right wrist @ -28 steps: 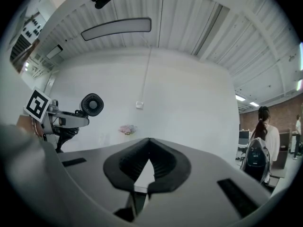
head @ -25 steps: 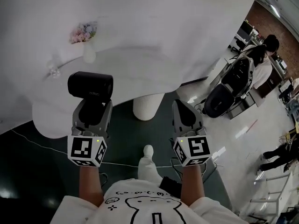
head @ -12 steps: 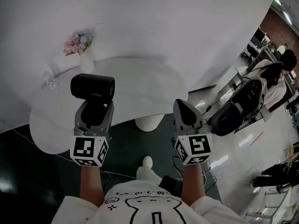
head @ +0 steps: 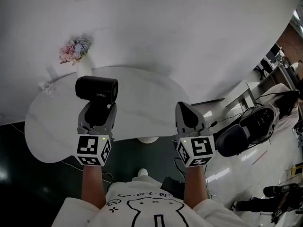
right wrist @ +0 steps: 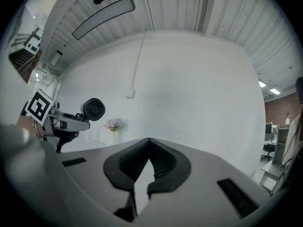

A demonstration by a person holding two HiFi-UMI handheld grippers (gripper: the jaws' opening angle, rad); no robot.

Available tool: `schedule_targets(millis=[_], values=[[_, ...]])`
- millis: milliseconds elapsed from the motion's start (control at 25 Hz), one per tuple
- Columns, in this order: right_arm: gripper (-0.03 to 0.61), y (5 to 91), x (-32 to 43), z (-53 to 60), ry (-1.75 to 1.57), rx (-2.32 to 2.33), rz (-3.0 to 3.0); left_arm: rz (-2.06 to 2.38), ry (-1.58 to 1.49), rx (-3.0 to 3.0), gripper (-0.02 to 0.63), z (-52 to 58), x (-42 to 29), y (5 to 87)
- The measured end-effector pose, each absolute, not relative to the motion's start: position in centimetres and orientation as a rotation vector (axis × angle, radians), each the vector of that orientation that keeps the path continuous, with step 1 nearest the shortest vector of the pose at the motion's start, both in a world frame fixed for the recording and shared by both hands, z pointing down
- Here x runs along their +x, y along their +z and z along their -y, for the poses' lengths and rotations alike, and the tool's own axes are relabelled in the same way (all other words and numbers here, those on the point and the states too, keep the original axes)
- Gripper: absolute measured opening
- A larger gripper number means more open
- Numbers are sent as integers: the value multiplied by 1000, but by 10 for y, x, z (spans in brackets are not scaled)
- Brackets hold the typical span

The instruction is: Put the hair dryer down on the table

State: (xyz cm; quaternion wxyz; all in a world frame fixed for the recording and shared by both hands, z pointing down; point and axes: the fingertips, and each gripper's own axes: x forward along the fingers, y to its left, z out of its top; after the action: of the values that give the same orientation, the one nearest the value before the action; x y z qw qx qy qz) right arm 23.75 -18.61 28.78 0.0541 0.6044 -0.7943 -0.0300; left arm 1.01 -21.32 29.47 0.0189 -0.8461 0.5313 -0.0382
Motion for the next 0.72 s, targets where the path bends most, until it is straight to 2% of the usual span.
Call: schedule_targets(millis=[720], values=[[-2,344,258,239,173,1792,2452,-1381,-588,-2772,238,288,56,370]])
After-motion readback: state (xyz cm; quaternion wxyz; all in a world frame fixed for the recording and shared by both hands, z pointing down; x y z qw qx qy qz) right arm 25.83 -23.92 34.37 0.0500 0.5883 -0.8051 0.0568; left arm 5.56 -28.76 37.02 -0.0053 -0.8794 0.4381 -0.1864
